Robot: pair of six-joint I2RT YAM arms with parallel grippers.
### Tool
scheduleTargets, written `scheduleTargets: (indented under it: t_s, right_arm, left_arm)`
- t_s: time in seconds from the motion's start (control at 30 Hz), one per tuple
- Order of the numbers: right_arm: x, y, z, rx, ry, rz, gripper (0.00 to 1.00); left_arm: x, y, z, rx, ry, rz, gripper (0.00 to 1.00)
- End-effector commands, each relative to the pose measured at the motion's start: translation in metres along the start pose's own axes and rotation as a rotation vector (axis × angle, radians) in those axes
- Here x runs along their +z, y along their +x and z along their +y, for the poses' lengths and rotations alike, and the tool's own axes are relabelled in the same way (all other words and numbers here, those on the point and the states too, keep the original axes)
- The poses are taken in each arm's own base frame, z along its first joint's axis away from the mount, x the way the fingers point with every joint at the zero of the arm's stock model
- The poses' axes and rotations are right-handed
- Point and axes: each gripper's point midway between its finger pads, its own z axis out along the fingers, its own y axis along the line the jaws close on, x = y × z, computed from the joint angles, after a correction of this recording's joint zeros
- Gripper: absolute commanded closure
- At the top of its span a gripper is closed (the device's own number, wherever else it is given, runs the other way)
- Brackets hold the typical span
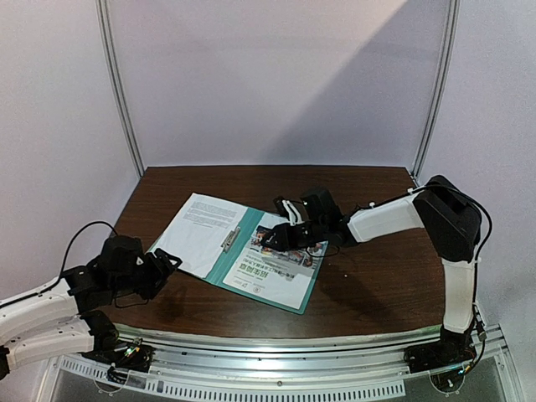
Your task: Put the files into the folder
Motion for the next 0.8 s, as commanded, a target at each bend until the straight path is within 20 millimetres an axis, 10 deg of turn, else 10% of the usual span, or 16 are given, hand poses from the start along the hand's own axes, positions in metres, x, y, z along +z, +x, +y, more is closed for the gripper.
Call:
scheduleTargets:
  t_s: [0.0,0.77]
  right_arm:
    - [0.005,0.013,-0.014,0.029,0.033,0.008,0.60]
    - [0.007,0.026,-0.026,0.050,0.063,0.031,0.62]
  left_arm:
    - [0.003,-0.010,-0.009,-0.076,0.050,-0.054,0.24]
    - [0.032,-0.024,-0.006,-0.151,0.052,-0.120,0.32]
